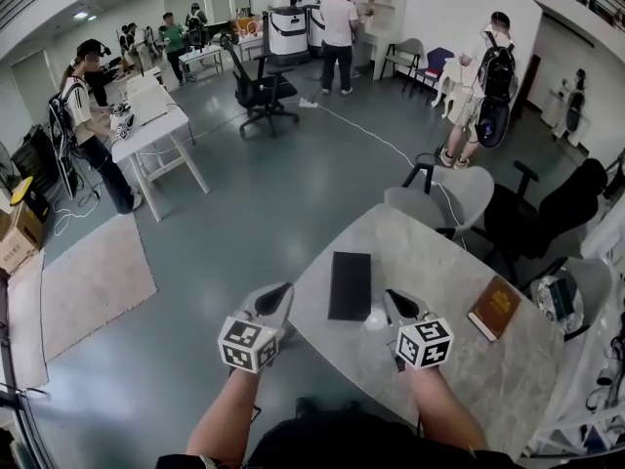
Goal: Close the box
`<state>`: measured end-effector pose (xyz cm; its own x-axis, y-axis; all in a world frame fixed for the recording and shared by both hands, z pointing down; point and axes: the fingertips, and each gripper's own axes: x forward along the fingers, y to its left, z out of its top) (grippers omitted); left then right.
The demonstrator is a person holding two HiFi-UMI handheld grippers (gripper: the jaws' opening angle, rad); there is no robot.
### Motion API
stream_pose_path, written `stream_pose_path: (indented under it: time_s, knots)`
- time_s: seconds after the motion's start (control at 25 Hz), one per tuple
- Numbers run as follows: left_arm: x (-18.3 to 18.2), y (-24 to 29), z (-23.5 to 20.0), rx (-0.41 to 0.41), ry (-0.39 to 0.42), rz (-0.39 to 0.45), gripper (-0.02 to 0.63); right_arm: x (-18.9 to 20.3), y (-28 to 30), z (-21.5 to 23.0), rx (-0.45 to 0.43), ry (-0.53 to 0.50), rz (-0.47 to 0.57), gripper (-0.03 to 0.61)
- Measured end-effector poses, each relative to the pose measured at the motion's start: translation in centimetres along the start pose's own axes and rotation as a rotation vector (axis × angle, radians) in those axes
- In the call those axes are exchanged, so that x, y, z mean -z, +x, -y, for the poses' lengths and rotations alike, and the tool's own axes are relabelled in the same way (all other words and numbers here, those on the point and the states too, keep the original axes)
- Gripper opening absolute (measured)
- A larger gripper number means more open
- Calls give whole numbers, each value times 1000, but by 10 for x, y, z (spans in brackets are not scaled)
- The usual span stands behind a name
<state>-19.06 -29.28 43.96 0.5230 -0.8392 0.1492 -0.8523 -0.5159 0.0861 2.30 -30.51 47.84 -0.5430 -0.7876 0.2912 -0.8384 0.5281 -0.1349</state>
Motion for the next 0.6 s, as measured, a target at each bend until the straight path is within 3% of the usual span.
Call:
stream_pose_path:
  time_s: [0.24, 0.6]
  knots:
    - [-3, 24, 12, -76, -87, -27, 11, -30, -13, 13, -55, -2, 74, 3]
    - [7, 40, 41, -51, -4, -80, 9, -20, -45, 35, -22, -17, 91, 2]
